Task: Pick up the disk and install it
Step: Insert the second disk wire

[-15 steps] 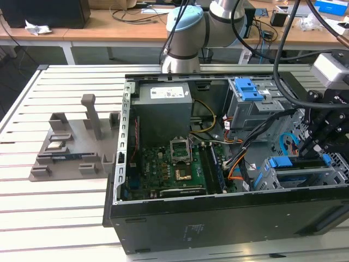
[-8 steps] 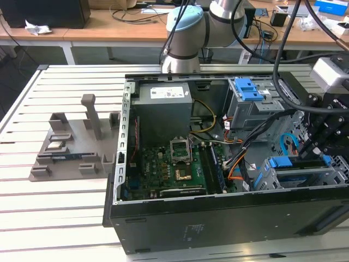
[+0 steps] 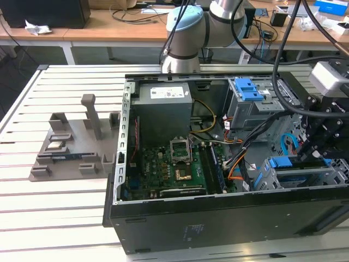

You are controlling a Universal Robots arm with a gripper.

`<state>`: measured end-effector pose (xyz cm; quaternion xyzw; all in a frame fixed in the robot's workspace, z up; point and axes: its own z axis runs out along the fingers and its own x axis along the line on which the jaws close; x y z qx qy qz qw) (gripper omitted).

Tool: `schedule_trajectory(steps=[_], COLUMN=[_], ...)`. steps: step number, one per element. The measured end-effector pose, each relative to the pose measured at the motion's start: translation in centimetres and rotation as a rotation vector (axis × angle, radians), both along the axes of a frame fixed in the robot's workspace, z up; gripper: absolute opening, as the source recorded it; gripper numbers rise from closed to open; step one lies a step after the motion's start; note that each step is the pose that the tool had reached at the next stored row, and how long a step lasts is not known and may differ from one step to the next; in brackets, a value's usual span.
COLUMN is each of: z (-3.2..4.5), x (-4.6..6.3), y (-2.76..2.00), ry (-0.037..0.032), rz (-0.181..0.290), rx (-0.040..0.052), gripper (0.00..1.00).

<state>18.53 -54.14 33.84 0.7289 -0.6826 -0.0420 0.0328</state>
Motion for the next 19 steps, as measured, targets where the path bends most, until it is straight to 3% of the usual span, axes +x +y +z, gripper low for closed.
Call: schedule_trajectory(steps=[1,5,7,9,13,19], z=[0.05,1.53,2.44,3.48,5.24,5.29], x=[0.0,0.0,0.0,0.0,0.0,0.0], y=[-0.01,0.10,0.24,0.35,0.40,0.40], ry=[-0.0001,-0.0001,-0.0001,-0.0001,-0.0002,-0.0001], rz=[0.000,0.000,0.000,0.000,0.000,0.000], rx=[-0.0007,-0.0005,-0.0006,-0.0004,-0.0007,-0.0005], gripper=[0.24,0.24,0.22,0.11,0.11,0.11])
